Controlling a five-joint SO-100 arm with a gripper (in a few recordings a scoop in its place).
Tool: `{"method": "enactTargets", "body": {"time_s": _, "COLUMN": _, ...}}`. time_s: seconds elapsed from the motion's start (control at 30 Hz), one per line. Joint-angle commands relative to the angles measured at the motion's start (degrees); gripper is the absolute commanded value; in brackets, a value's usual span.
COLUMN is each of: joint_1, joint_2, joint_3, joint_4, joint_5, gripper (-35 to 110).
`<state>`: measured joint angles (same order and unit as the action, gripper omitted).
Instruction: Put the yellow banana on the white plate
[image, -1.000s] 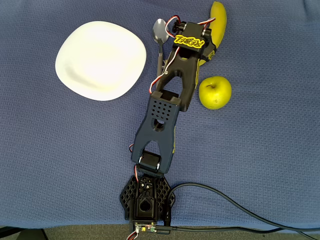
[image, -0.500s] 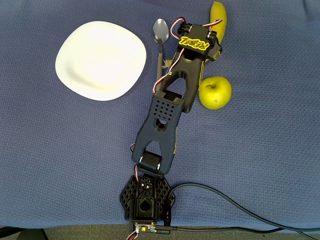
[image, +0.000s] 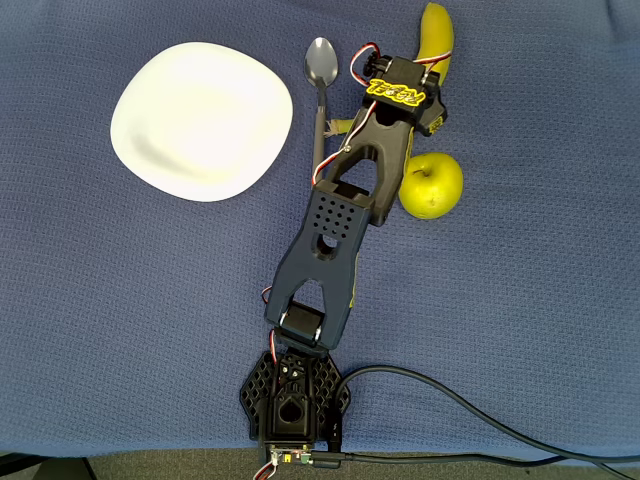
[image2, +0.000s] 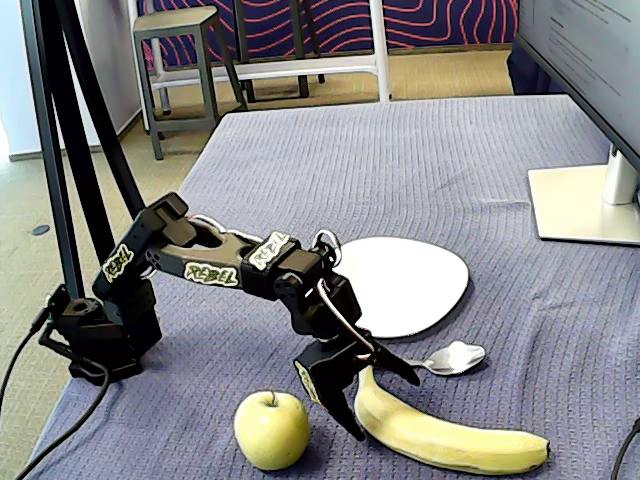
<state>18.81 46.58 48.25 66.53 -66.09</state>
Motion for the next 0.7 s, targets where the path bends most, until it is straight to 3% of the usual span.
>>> {"method": "enactTargets", "body": {"time_s": 0.0, "joint_1": 0.79, "joint_2": 0.26, "joint_3": -2.37, "joint_4": 1.85, "joint_5": 0.53, "gripper": 35}}
{"method": "enactTargets", "body": {"time_s": 0.4, "joint_1": 0.79, "joint_2": -1.76, "joint_3": -2.81, "joint_4": 1.49, "joint_5": -0.44, "gripper": 34}}
{"method": "enactTargets", "body": {"time_s": 0.67, "joint_1": 0.53, "joint_2": -1.05, "joint_3": -2.29, "joint_4": -1.85, "joint_5": -3.16, "gripper": 21}}
